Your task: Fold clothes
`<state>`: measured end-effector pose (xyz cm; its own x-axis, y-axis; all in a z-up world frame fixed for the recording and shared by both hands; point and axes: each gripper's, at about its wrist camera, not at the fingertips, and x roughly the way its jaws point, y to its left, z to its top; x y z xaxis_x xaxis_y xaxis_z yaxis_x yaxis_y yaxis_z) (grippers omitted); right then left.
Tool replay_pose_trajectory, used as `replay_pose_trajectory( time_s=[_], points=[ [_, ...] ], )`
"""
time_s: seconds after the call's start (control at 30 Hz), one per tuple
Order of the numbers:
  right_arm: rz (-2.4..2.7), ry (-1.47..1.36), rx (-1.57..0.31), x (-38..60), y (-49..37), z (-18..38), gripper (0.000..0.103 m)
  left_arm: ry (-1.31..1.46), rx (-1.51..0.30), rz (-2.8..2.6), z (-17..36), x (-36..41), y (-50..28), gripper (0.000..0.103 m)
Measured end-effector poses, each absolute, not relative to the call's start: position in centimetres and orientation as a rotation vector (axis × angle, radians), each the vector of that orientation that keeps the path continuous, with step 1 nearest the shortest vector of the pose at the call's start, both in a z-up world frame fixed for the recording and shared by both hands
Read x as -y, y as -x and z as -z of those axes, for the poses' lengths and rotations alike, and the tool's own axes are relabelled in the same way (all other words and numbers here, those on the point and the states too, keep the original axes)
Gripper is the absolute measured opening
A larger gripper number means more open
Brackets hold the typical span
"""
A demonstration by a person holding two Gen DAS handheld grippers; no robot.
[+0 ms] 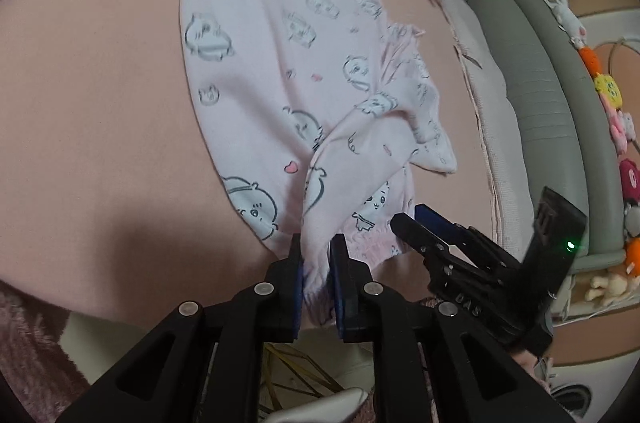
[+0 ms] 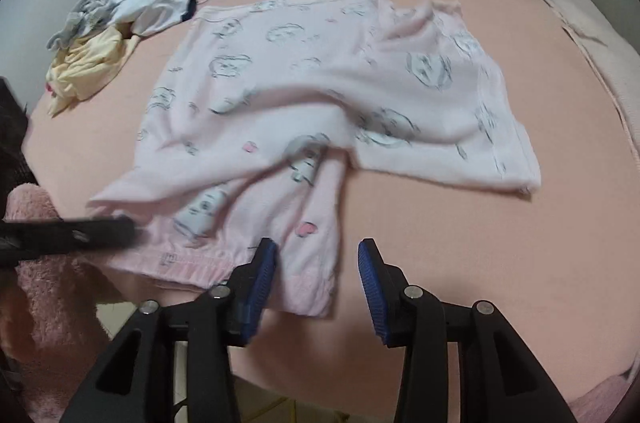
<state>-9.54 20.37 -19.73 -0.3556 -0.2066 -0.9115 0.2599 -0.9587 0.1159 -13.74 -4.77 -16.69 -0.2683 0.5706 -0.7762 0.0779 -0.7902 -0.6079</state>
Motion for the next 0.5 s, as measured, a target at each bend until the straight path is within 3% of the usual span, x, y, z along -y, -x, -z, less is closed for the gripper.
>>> replay_pose_trajectory(
  time_s=[0.2,0.37,0.5],
  points=[
    [2.454,-1.604,0.039,-23.6,9.6,19.5,0.043,1.591,0.666,-2.192,15.4,3.4,14.1,0.010],
    [2.458,-1.578,0.056,-23.5,9.0,19.4,0.043,1.717,0.393,-2.282,17.4,1.6,15.7,0.010],
    [2.475,-1.447,0.107,-22.9,8.6,17.9,0.045,1.633,0.451,-2.334,16.0,2.4,15.9,0.010]
  ],
)
